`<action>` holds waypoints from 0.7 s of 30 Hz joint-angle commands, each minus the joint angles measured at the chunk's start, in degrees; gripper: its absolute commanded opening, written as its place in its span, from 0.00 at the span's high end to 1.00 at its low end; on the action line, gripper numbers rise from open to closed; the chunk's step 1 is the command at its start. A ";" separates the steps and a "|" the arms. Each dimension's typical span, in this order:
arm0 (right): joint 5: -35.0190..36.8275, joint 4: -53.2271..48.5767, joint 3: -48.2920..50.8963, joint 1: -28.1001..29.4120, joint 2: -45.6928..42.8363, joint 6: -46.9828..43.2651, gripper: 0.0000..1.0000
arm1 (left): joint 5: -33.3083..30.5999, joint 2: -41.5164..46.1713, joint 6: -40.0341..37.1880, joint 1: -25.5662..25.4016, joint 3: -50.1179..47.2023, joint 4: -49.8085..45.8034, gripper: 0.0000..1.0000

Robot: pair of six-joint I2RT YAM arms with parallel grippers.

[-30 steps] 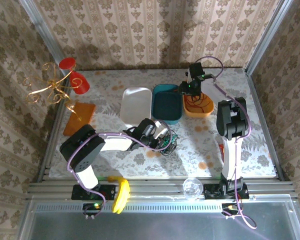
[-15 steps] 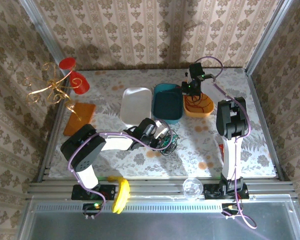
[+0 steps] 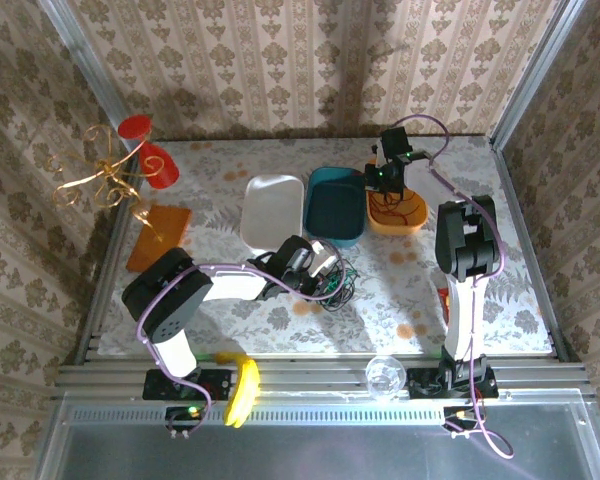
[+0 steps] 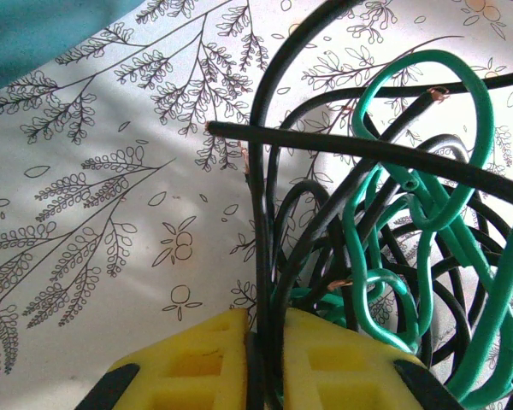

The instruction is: Untangle the cables

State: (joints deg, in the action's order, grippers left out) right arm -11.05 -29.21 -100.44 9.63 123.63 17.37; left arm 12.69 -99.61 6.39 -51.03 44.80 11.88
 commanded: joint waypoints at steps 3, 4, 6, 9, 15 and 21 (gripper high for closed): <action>-2.03 0.67 2.15 0.02 -2.36 1.78 0.92 | -0.38 -1.24 -1.01 -0.33 -0.21 -5.02 0.85; -1.96 0.36 1.84 0.03 -2.11 1.75 0.90 | -0.38 -1.20 -0.96 -0.38 -0.24 -5.02 0.85; -1.61 -0.05 1.44 -0.05 -1.74 1.62 0.87 | -0.30 -1.29 -1.03 -0.40 -0.15 -5.10 0.86; -1.18 -0.23 1.21 -0.17 -1.16 1.44 0.83 | -0.30 -1.29 -1.12 -0.47 -0.06 -5.28 0.85; -1.01 -0.22 0.00 -0.55 -0.81 1.58 0.80 | -0.22 -1.54 -1.12 -0.46 0.33 -5.60 0.86; -0.89 -0.41 -1.17 -0.60 -1.07 1.57 0.78 | 0.06 -1.81 -1.23 -0.47 0.73 -5.99 0.86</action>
State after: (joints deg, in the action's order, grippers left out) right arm -11.20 -28.51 -99.37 9.37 123.00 18.39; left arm 12.71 -99.61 6.39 -51.03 45.39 10.68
